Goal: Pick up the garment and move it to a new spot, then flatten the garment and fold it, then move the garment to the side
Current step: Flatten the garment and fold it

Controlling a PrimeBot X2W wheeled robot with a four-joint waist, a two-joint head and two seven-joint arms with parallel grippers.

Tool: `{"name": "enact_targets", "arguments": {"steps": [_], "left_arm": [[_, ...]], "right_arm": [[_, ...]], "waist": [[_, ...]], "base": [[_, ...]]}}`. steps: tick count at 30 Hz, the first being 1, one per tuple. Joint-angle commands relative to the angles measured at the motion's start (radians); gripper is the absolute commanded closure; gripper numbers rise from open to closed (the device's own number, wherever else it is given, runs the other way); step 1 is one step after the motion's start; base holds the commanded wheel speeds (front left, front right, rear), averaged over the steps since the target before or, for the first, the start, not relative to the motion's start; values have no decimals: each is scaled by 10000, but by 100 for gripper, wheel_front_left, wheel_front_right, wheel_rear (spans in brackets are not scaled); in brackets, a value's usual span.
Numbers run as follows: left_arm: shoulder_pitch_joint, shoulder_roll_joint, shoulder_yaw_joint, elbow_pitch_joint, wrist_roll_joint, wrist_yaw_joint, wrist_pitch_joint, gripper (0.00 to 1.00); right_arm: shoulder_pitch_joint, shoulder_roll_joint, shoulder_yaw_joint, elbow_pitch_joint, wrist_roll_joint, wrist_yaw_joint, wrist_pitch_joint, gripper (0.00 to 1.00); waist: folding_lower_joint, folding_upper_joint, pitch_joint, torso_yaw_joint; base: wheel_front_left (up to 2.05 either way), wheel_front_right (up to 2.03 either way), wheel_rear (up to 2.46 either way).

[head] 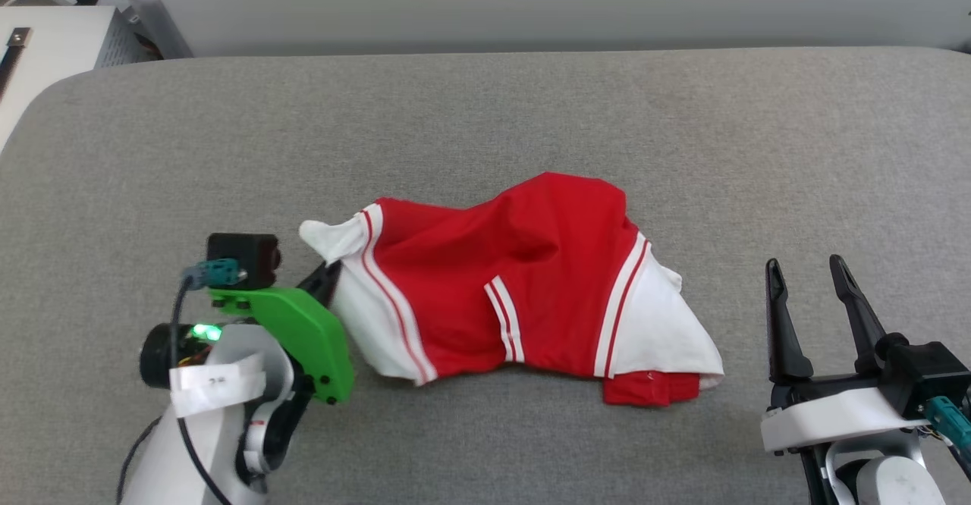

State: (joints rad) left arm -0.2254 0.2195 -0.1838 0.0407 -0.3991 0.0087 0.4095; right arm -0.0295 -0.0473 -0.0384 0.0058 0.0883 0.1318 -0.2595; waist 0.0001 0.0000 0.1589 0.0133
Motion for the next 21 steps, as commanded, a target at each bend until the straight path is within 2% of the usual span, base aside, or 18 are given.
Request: {"name": "enact_targets", "arguments": {"steps": [1, 2, 8, 16, 17, 18, 21], "left_arm": [[226, 206, 190, -222, -104, 119, 159, 100], [527, 640, 498, -476, -154, 284, 626, 100], [791, 1102, 665, 196, -385, 258, 1394, 100], [267, 1283, 511, 2147, 1, 122, 615, 100], [180, 1279, 468, 2351, 105, 127, 390, 10], [118, 1249, 443, 2497, 154, 133, 218, 0], [-49, 1143, 352, 2854, 343, 148, -503, 0]], "right_arm": [[66, -30, 44, 38, 59, -11, -23, 0], [70, -30, 126, 52, 79, -11, -23, 0], [-16, -29, 243, 67, 36, -11, -23, 0], [-126, -29, 299, 102, -107, -11, -23, 0], [-127, -29, 305, 112, -123, -11, -23, 0], [-123, -29, 306, 119, -135, -11, -23, 0], [-69, -29, 285, 154, -172, -11, -23, 0]], "waist": [[-1, 0, -185, 215], [-1, 0, -146, 233], [-1, 0, 106, 168], [-1, 0, 277, 101], [-1, 0, 268, 108], [-1, 0, 253, 118], [-1, 0, 129, 191]], "base": [[0, 0, 0], [0, 0, 0], [0, 0, 0], [0, 0, 0], [0, 0, 0], [0, 0, 0], [0, 0, 0]]}}
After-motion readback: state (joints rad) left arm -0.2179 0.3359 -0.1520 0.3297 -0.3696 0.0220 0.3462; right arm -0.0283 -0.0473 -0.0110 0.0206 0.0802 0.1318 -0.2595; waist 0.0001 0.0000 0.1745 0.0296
